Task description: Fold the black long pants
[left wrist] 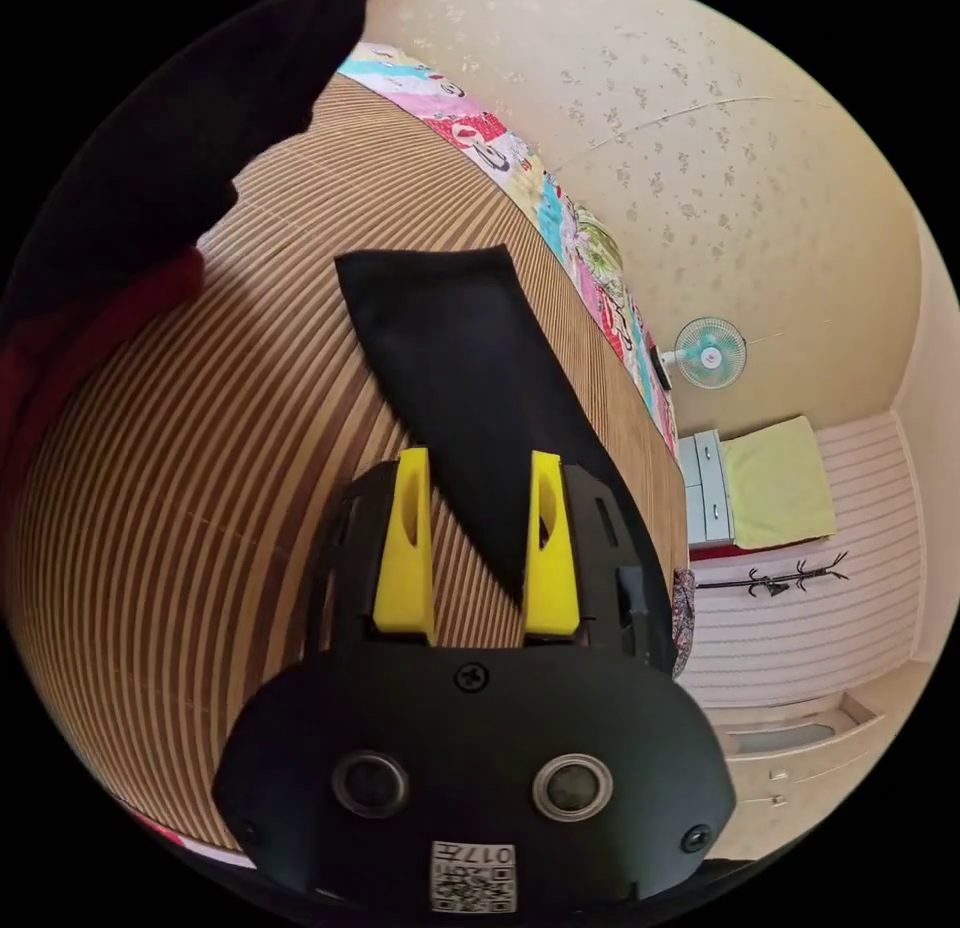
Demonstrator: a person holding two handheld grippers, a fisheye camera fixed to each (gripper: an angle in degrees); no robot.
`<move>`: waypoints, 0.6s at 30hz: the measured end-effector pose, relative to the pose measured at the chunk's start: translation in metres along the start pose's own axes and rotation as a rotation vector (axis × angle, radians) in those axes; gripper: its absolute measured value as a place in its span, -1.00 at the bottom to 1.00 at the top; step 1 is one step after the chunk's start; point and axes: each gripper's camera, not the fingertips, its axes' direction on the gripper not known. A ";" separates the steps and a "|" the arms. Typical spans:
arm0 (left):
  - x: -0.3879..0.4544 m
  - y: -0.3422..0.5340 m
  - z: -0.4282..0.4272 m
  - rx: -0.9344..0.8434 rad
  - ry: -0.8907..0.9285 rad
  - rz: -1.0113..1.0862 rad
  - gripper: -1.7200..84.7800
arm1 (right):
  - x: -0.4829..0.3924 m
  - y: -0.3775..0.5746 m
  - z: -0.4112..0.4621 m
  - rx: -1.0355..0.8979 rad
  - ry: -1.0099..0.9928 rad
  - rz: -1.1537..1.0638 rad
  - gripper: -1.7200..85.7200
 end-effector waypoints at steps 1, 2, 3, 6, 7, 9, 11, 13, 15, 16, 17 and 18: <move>0.004 -0.004 0.002 0.008 -0.053 -0.006 -0.69 | -0.001 0.002 0.001 -0.008 0.010 -0.004 -0.70; 0.004 -0.007 0.003 0.011 -0.080 -0.012 -0.73 | -0.002 0.002 0.000 -0.011 0.024 -0.005 -0.70; 0.003 -0.013 0.006 0.005 -0.111 -0.002 -0.80 | -0.002 0.000 -0.001 0.004 0.015 -0.003 -0.70; -0.025 -0.027 0.004 -0.022 -0.025 0.005 -0.88 | 0.002 -0.016 0.002 0.026 0.004 0.051 -0.70; -0.042 -0.027 -0.003 -0.031 0.021 -0.039 -0.89 | 0.001 -0.019 0.003 0.027 0.000 0.061 -0.70; -0.062 -0.021 -0.017 -0.042 0.045 -0.051 -0.91 | -0.014 -0.029 0.012 0.040 0.028 0.025 -0.70; -0.070 -0.009 -0.036 -0.038 -0.004 0.016 -0.92 | -0.030 -0.036 0.026 0.041 0.157 -0.041 -0.71; -0.085 0.018 -0.064 -0.017 -0.066 0.080 -0.92 | -0.041 -0.047 0.047 0.010 0.278 -0.133 -0.72; -0.109 0.043 -0.086 -0.006 -0.049 0.048 -0.92 | -0.047 -0.067 0.063 -0.032 0.335 -0.199 -0.73; -0.126 0.061 -0.099 0.000 -0.025 0.014 -0.92 | -0.048 -0.074 0.067 -0.048 0.341 -0.209 -0.73; -0.134 0.071 -0.106 0.004 -0.016 -0.001 -0.92 | -0.048 -0.090 0.074 -0.085 0.338 -0.229 -0.74; -0.148 0.091 -0.117 0.013 -0.004 -0.019 -0.91 | -0.045 -0.107 0.082 -0.128 0.323 -0.252 -0.75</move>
